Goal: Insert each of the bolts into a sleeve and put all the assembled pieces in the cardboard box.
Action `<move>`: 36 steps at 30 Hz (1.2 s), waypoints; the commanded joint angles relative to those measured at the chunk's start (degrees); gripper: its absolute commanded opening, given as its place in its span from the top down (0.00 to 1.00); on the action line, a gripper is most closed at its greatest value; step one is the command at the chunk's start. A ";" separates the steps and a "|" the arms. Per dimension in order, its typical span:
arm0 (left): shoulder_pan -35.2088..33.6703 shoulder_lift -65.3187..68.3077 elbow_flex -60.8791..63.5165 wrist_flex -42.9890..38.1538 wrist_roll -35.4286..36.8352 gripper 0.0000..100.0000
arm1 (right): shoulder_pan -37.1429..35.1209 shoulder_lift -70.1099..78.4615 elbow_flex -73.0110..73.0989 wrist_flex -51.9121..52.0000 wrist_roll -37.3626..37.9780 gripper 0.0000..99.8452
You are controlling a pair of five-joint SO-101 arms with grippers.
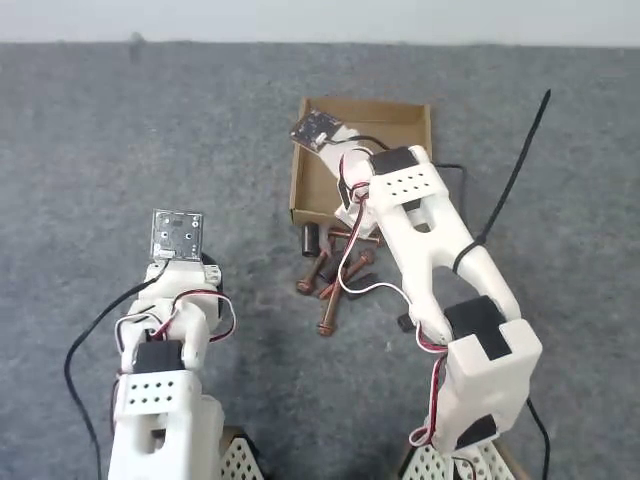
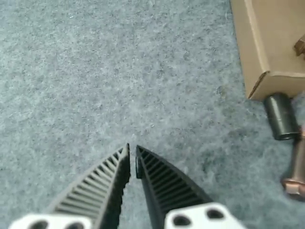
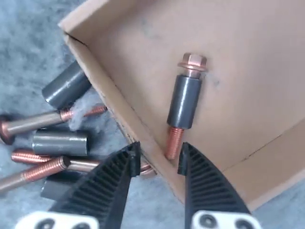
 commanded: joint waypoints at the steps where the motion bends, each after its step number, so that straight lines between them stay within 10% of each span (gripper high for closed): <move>1: 0.44 0.53 -2.42 -1.05 -0.62 0.98 | 0.04 -5.05 -2.90 -1.45 2.64 0.86; 36: 1.23 0.53 -2.42 -1.14 -0.70 0.98 | -3.65 5.85 -10.55 4.53 5.98 0.86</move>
